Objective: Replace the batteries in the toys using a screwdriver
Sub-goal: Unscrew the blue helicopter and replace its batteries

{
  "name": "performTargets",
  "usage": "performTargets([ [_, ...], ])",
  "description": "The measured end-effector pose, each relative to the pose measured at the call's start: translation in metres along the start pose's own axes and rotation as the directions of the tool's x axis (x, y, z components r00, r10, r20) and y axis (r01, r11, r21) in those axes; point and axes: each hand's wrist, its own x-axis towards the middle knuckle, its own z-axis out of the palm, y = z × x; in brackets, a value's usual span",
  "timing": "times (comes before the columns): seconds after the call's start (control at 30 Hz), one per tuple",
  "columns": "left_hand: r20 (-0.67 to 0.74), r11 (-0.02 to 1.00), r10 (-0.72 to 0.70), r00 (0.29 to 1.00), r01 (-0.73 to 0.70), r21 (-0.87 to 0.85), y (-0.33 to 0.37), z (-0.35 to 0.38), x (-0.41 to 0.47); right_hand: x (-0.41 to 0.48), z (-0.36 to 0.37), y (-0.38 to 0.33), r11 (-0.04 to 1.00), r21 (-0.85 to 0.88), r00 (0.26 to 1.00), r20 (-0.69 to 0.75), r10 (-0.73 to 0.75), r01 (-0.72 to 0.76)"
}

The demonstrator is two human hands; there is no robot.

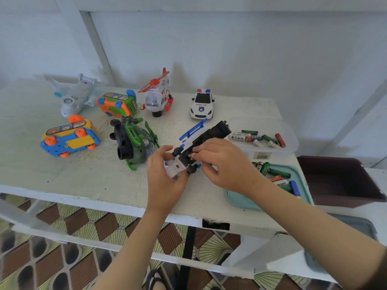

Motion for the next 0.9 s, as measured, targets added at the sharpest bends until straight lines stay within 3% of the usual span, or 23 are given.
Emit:
performTargets([
  [0.2, -0.003, 1.0, -0.013, 1.0, 0.014, 0.013, 0.001, 0.0, 0.0, -0.02, -0.003, -0.009, 0.987, -0.156, 0.999, 0.015, 0.046, -0.043],
  [0.37, 0.01, 0.999, -0.031, 0.999, 0.03, 0.026, -0.001, -0.001, -0.001, -0.042, -0.014, 0.002, 0.952, -0.121, 0.959, -0.008, 0.283, -0.282],
  [0.47, 0.014, 0.999, -0.03, 0.999, 0.029, 0.038, -0.002, -0.001, -0.001, -0.048, -0.025, 0.012, 0.794, -0.302, 0.826, 0.036, 0.563, -0.528],
  [0.57, 0.004, 0.999, -0.019, 1.0, 0.019, 0.039, -0.001, 0.0, -0.001, -0.053, -0.033, 0.016, 0.629, -0.478, 0.677, 0.094, 0.73, -0.613],
  [0.73, 0.013, 0.999, -0.033, 0.999, 0.032, 0.036, -0.001, -0.001, -0.001, -0.056, -0.03, 0.017, 0.605, -0.497, 0.62, 0.159, 0.768, -0.622],
  [0.9, 0.008, 0.998, -0.038, 0.999, 0.038, 0.042, 0.002, -0.002, -0.002, -0.055, -0.028, 0.014, 0.664, -0.352, 0.66, 0.151, 0.736, -0.66],
])
